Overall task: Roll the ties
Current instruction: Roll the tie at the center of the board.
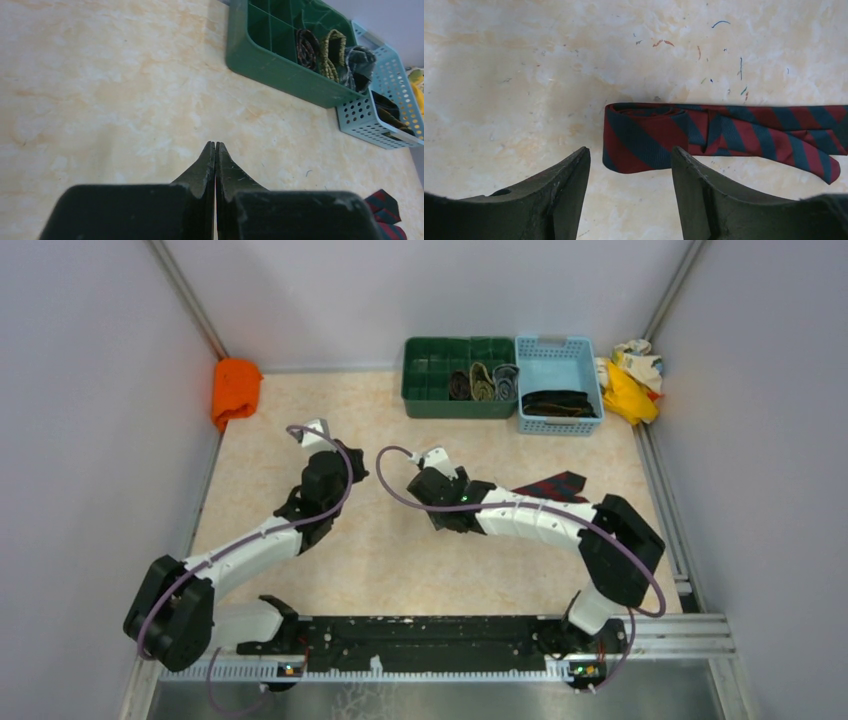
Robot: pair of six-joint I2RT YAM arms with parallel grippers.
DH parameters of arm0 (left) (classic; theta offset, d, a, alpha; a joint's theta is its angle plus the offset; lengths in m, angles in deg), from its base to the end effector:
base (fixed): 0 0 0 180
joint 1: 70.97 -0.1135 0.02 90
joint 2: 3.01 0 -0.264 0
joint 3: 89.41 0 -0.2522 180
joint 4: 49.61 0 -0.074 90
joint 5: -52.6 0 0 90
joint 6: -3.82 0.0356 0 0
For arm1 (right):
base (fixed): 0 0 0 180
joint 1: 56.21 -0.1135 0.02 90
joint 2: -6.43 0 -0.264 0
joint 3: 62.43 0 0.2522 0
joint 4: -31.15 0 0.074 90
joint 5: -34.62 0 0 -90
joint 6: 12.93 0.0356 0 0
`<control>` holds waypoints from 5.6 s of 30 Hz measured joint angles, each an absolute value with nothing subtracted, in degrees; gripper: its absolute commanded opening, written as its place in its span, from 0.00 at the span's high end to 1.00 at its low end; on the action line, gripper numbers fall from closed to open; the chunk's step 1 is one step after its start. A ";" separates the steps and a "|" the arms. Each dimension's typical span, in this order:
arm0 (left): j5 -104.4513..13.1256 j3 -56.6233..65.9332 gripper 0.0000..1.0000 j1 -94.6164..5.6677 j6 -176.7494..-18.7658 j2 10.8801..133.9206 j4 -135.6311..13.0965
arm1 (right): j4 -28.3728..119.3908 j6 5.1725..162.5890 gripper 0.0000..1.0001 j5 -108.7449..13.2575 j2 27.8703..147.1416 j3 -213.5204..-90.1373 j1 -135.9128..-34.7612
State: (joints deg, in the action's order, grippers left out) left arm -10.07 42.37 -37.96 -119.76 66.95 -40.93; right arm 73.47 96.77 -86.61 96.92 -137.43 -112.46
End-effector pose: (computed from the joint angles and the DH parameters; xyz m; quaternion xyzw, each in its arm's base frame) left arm 0.2325 -0.1316 0.2442 -0.1508 0.7600 -0.1772 0.6068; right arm 0.1936 0.2566 0.2217 -0.2193 0.9021 -0.0396 0.3696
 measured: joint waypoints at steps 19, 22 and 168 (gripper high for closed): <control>-11.12 42.54 1.00 -41.89 -119.15 67.23 -42.86 | 73.49 96.11 0.35 -89.45 106.19 -139.02 -111.87; -11.97 42.54 1.00 -42.09 -118.91 67.30 -42.81 | 73.47 96.14 0.35 -89.75 106.67 -139.02 -111.21; -57.52 20.36 1.00 -33.26 -108.88 110.22 -36.85 | 67.22 108.81 0.89 -62.08 74.08 -106.00 -93.53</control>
